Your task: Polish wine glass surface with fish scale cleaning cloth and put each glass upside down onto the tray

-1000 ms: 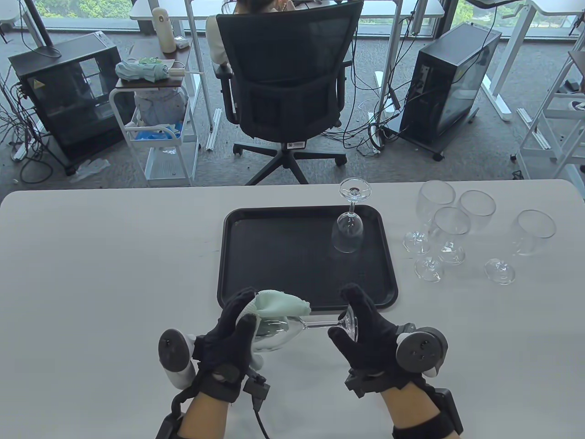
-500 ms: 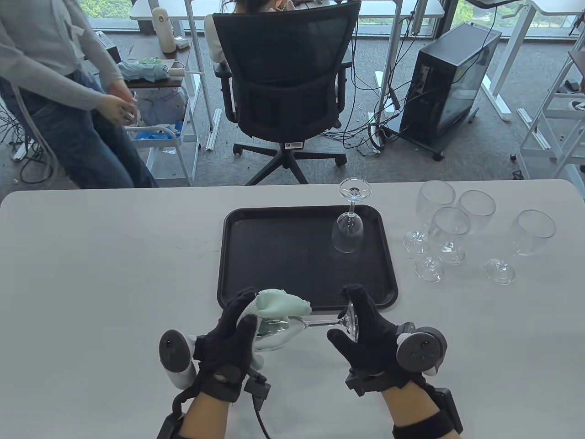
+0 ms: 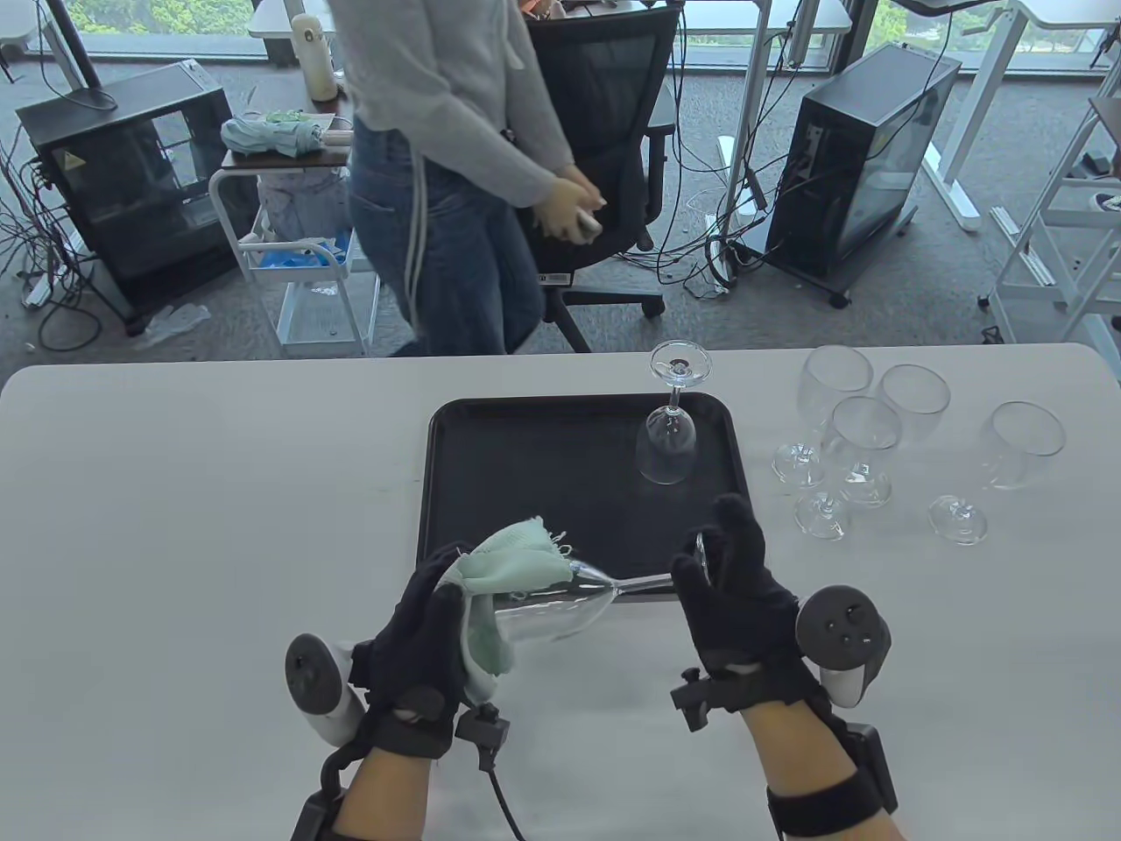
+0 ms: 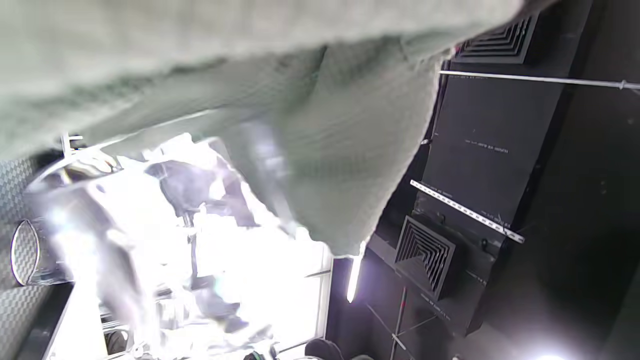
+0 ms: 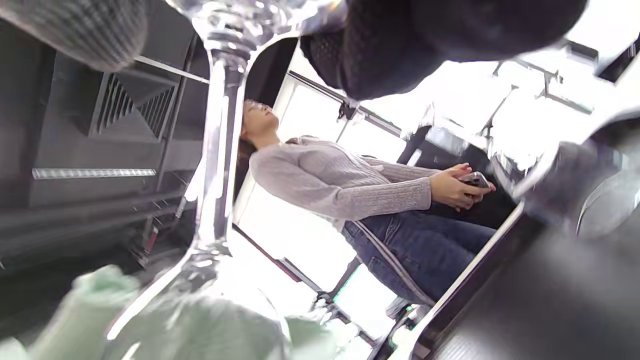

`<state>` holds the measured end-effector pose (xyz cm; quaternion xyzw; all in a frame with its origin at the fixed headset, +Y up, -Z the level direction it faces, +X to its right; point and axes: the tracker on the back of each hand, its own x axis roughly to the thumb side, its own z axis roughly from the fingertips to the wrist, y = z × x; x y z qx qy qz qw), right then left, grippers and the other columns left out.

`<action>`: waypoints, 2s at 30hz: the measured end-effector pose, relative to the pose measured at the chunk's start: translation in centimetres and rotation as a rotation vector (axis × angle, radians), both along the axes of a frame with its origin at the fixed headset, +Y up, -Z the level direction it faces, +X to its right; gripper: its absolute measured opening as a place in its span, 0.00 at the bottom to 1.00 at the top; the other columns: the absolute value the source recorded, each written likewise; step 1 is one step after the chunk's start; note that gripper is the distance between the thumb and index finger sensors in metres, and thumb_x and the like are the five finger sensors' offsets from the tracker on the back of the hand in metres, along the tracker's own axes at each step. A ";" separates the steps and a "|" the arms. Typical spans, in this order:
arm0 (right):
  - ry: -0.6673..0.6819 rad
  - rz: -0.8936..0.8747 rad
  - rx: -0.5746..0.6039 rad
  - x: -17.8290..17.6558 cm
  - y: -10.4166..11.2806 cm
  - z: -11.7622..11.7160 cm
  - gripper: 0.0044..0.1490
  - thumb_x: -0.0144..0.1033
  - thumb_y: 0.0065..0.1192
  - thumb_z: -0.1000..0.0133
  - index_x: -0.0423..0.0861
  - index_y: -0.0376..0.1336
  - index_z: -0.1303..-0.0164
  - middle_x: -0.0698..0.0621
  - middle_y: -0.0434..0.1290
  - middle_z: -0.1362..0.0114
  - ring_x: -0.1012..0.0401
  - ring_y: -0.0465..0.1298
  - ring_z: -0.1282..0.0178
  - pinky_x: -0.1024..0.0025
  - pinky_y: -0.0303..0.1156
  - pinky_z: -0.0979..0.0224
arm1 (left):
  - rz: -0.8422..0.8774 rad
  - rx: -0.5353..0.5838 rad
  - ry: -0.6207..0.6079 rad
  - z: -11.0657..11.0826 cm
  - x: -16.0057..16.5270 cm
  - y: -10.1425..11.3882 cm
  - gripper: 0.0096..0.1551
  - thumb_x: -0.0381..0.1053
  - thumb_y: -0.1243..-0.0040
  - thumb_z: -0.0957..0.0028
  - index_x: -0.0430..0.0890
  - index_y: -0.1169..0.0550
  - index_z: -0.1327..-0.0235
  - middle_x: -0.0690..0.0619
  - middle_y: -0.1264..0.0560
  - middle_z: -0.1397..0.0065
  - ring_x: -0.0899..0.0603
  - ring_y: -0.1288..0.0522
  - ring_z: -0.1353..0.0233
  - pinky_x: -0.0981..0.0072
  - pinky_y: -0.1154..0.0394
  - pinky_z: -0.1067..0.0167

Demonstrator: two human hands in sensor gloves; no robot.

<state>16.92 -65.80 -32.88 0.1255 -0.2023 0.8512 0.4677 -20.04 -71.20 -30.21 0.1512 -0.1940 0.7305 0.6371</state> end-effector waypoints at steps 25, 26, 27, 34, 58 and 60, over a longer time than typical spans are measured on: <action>-0.326 0.822 -0.157 -16.0 1.8 -16.2 0.54 0.69 0.71 0.49 0.57 0.50 0.21 0.43 0.45 0.14 0.41 0.63 0.24 0.45 0.71 0.34 | 0.041 -0.020 -0.044 -0.2 -0.4 0.3 0.29 0.66 0.47 0.38 0.50 0.26 0.31 0.47 0.34 0.20 0.34 0.32 0.24 0.32 0.29 0.34; -0.346 0.850 -0.225 -16.2 1.6 -16.5 0.56 0.69 0.72 0.50 0.60 0.49 0.18 0.46 0.40 0.13 0.40 0.56 0.20 0.41 0.66 0.29 | 0.041 -0.022 -0.045 -0.2 -0.4 0.3 0.30 0.66 0.47 0.38 0.50 0.26 0.31 0.48 0.34 0.20 0.34 0.32 0.24 0.32 0.29 0.34; -0.366 0.891 -0.243 -16.3 1.5 -16.7 0.57 0.71 0.70 0.51 0.62 0.45 0.18 0.47 0.39 0.13 0.41 0.57 0.19 0.42 0.67 0.29 | 0.043 -0.023 -0.047 -0.3 -0.4 0.3 0.29 0.66 0.47 0.38 0.50 0.26 0.31 0.47 0.34 0.20 0.34 0.32 0.24 0.33 0.28 0.34; -0.361 0.803 -0.269 -15.5 2.4 -15.4 0.61 0.72 0.66 0.49 0.62 0.36 0.20 0.44 0.34 0.15 0.39 0.61 0.23 0.44 0.71 0.32 | 0.068 -0.017 -0.087 -0.3 -0.2 0.6 0.29 0.66 0.47 0.38 0.51 0.26 0.31 0.48 0.34 0.20 0.34 0.32 0.24 0.32 0.29 0.34; -0.604 -0.060 -0.693 14.3 -9.8 -5.1 0.61 0.69 0.70 0.50 0.50 0.44 0.20 0.40 0.48 0.16 0.39 0.58 0.22 0.43 0.66 0.29 | 0.063 0.010 -0.075 -0.1 0.1 0.6 0.29 0.64 0.48 0.37 0.50 0.26 0.29 0.47 0.33 0.20 0.34 0.32 0.24 0.32 0.29 0.33; -0.606 -0.085 -0.716 14.7 -10.5 -6.2 0.63 0.69 0.70 0.50 0.50 0.42 0.20 0.40 0.44 0.15 0.38 0.52 0.20 0.39 0.61 0.27 | 0.062 0.009 -0.080 -0.2 0.1 0.6 0.29 0.64 0.48 0.37 0.50 0.26 0.29 0.47 0.33 0.20 0.34 0.33 0.23 0.31 0.29 0.33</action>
